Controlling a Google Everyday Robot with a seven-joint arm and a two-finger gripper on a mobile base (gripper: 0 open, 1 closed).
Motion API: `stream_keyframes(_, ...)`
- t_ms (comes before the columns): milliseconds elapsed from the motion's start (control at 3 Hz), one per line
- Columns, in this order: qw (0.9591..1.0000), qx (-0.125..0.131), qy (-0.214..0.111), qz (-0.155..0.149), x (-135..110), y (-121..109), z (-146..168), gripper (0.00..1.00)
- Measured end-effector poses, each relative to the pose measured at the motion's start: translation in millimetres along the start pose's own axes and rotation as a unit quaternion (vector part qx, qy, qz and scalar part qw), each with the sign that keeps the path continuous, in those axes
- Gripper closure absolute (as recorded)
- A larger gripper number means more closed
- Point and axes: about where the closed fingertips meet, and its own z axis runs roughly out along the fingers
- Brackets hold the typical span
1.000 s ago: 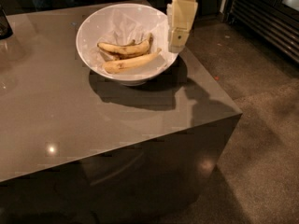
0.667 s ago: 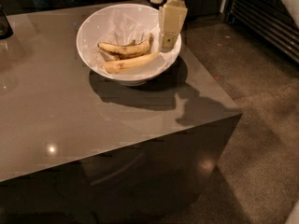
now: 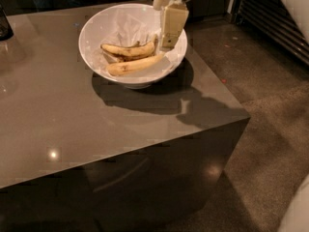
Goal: Pick banana from white bowl
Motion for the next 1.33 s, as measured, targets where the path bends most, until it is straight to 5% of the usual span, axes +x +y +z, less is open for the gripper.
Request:
stream_keyframes(667, 0.9998, -0.015, 0.000, 0.010, 2.9, -1.2, 18.4, 0.39)
stream_keyframes(1333, 0.9994, -0.035, -0.001, 0.005, 0.8, -5.5, 41.6, 0.32)
